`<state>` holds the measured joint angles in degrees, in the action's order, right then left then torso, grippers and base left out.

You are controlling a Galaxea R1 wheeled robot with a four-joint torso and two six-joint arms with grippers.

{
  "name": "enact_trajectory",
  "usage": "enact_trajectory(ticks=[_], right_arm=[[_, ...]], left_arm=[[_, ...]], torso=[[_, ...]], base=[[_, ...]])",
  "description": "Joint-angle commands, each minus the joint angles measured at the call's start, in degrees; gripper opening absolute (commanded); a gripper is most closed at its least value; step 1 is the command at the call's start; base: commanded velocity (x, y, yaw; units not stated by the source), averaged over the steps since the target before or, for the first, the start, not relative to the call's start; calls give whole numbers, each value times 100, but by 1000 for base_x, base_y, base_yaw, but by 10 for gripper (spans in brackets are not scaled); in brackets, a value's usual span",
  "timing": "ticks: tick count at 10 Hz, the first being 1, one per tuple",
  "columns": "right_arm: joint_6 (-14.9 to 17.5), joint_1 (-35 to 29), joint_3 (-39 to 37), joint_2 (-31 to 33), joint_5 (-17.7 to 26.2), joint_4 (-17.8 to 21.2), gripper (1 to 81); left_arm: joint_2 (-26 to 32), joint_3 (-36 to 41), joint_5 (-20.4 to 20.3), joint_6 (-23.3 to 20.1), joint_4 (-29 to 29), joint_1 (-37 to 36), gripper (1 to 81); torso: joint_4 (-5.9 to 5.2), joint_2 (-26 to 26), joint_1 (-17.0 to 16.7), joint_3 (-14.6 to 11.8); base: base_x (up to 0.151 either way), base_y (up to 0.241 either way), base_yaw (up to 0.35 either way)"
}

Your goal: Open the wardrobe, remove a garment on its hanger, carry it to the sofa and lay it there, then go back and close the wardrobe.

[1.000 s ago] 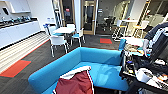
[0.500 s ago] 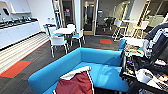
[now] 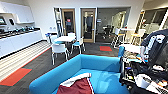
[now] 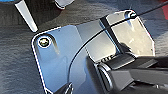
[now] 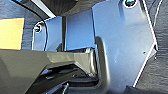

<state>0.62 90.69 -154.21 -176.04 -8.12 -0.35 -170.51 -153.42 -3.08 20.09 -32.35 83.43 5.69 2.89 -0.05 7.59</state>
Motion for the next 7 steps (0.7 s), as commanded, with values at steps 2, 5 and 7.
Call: enact_trajectory(ticks=[2, 5, 7], right_arm=[[26, -178, 24, -47, 328, 9, 811], [26, -186, 15, -56, 328, 9, 811], [26, -178, 15, -56, 328, 18, 811]], left_arm=[[17, 14, 247, 21, -61, -261, 811], [17, 14, 247, 12, -113, -253, 811], [17, 14, 247, 12, -122, -261, 811]], torso=[[0, 2, 5, 5], [0, 2, 5, 5], [0, 2, 5, 2]], base=[[0, 0, 0], [0, 0, 0], [0, 0, 0]])
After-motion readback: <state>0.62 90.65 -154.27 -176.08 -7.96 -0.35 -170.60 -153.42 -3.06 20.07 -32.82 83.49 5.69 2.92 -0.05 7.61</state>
